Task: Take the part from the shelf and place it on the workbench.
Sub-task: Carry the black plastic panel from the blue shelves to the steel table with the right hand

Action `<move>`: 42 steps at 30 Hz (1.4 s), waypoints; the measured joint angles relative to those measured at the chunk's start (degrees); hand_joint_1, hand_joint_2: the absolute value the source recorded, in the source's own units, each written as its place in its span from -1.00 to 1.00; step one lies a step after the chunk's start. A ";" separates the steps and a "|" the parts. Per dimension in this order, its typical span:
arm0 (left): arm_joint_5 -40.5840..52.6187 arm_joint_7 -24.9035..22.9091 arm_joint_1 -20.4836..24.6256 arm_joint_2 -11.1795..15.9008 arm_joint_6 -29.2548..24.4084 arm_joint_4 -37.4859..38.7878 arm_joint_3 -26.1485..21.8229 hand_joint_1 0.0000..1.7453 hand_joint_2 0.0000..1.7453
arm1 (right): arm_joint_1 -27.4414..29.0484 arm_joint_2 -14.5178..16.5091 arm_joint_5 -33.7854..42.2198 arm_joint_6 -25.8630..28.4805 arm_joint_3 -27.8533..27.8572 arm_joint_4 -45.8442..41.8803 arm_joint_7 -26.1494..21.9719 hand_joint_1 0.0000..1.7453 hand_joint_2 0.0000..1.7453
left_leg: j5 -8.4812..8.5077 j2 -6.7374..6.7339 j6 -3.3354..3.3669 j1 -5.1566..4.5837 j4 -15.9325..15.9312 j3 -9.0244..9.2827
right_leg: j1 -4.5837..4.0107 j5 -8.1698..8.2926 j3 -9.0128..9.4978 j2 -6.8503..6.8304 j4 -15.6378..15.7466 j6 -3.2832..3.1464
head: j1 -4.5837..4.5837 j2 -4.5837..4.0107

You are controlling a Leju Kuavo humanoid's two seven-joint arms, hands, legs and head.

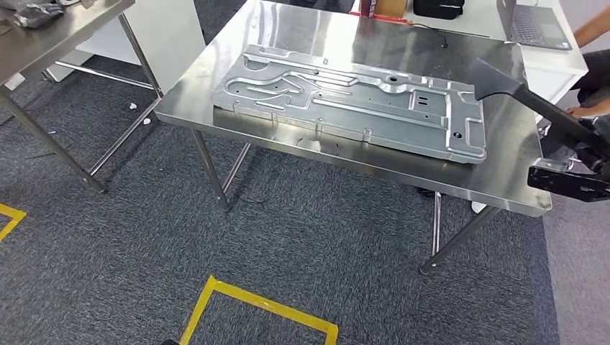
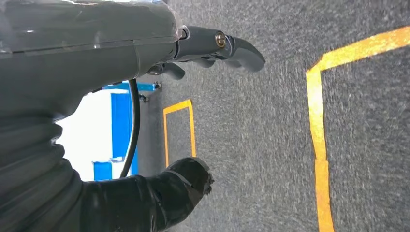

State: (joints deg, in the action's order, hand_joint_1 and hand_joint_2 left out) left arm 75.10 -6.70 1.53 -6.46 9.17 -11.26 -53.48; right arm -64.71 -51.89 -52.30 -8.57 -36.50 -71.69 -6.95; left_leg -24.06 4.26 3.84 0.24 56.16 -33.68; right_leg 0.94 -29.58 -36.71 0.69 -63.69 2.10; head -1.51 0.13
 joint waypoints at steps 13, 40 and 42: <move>-0.07 6.00 0.76 0.35 -1.21 0.00 -0.33 -1.00 1.00 | -1.11 2.10 -1.37 -3.74 -3.70 -4.84 4.90 1.00 1.00 | -3.56 -0.52 -2.82 0.42 2.35 -0.21 | 0.90 5.14 -0.68 -0.18 4.23 -0.85 | 0.03 0.01; 1.26 0.28 -1.19 1.07 0.20 0.06 -1.25 -1.00 1.00 | 3.10 8.96 -3.89 1.37 -9.16 3.17 1.88 1.00 1.00 | -3.27 -1.66 -1.09 -0.38 -0.34 3.71 | -0.46 6.57 1.03 -0.51 1.81 -1.87 | -0.57 0.01; 1.23 1.73 -1.02 1.04 0.12 0.07 -1.25 -1.00 1.00 | 2.02 8.96 -3.84 0.39 -9.19 2.93 2.20 1.00 1.00 | -3.22 -1.63 -1.41 -0.19 -0.22 3.31 | -0.79 6.87 0.94 -0.58 2.10 -2.16 | -0.55 0.01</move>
State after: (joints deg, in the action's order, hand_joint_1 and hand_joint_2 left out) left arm 76.33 -4.97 0.51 -5.42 9.29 -11.19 -54.73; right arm -62.68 -42.93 -56.14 -8.17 -45.69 -68.76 -4.75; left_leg -27.28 2.63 2.43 0.05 55.93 -30.37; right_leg 0.15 -22.70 -35.77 0.10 -61.59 -0.05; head -2.06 0.13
